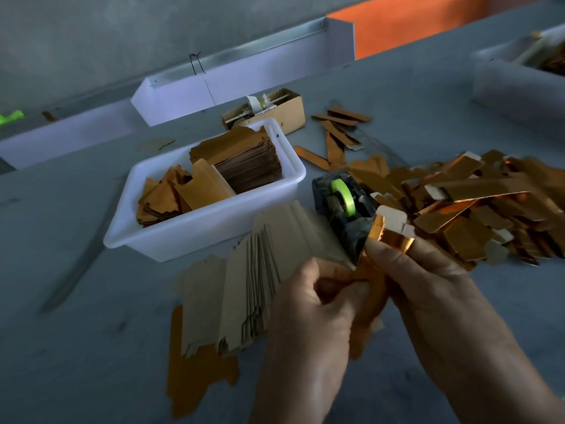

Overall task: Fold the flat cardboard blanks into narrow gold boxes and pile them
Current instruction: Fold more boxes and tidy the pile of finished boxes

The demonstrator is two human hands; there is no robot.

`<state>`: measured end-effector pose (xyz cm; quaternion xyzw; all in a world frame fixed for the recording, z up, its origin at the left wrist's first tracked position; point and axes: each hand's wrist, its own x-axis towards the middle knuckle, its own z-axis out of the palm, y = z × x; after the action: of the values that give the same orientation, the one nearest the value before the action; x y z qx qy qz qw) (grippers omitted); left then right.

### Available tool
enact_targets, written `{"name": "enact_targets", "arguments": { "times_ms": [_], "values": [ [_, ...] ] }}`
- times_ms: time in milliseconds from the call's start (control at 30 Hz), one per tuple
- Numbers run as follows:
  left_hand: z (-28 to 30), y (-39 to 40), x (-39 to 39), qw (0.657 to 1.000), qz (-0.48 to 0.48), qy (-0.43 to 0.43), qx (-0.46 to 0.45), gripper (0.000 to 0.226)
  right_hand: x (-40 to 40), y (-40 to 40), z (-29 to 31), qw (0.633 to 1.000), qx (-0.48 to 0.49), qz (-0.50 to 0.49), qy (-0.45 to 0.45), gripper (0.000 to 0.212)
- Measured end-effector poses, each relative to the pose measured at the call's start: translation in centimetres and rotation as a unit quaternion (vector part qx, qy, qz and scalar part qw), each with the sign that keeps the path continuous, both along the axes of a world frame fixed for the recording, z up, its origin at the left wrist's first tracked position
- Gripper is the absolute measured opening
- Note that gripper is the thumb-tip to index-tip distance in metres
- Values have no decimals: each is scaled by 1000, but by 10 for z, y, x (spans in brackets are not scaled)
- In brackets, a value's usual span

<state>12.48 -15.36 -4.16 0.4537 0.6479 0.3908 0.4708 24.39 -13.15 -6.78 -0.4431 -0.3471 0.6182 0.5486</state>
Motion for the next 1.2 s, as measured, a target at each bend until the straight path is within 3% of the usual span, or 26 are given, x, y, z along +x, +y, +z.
{"name": "enact_targets", "arguments": {
  "times_ms": [67, 133, 233, 367, 433, 500, 600, 800, 1033, 1200],
  "values": [
    [-8, -1, 8, 992, -14, -124, -15, 5, 4, 2, -2, 1000, -20, 9, 19, 16],
    [-7, 4, 3, 981, -32, -189, -22, 6, 9, 4, -3, 997, -47, 27, 58, 18],
    [-8, 3, 6, 974, -56, -218, -12, 5, 13, 7, -2, 993, -71, 49, 84, 18],
    [-10, 9, 11, 988, 2, -152, 20, 17, 19, 10, 1, 998, -30, 47, 28, 25],
    [-12, 14, 10, 988, 57, -135, 47, 15, 25, 16, 2, 993, 16, -22, -116, 25],
    [-15, 19, 7, 989, 86, -102, 62, 13, 33, 24, 2, 960, 51, -102, -255, 17],
    [-22, 26, 6, 986, 122, -98, 52, 13, 39, 40, 1, 922, 84, -71, -372, 9],
    [-32, 32, 13, 985, 152, -70, 51, 12, 35, 55, -6, 913, 84, 23, -399, 12],
    [-33, 38, 19, 986, 137, -31, 87, 9, 26, 62, -13, 915, 62, 16, -398, 10],
    [-35, 40, 23, 989, 127, -36, 60, 7, 23, 65, -14, 931, 42, 13, -364, 9]
  ]
}}
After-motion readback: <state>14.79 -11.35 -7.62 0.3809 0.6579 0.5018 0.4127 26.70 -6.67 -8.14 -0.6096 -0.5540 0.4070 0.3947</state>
